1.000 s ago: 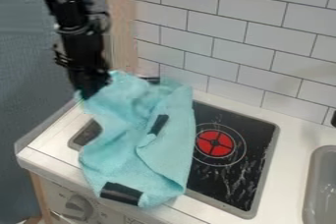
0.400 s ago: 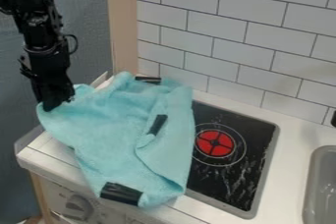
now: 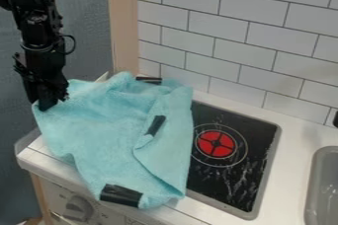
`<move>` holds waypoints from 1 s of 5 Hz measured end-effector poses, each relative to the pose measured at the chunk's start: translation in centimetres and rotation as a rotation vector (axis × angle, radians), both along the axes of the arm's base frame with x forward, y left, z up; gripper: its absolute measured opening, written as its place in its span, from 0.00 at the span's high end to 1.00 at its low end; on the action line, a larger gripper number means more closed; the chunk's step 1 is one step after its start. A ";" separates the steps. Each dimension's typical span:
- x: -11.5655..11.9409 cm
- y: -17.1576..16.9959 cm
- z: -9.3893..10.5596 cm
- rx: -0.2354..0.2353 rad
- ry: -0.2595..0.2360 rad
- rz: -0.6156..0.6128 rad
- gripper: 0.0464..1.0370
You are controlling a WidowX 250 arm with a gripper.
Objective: Unfold the cloth from right to left
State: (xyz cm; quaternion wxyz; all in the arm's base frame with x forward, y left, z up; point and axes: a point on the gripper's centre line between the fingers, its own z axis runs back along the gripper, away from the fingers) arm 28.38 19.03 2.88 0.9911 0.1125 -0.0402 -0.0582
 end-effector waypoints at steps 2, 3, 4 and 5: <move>0.0 -0.1 0.0 0.003 0.011 -0.007 0.02; 0.1 -0.3 0.0 0.005 0.010 -0.014 0.03; 0.2 -0.9 0.4 -0.005 0.035 0.026 0.04; 0.7 -2.5 1.6 -0.009 0.038 0.112 0.04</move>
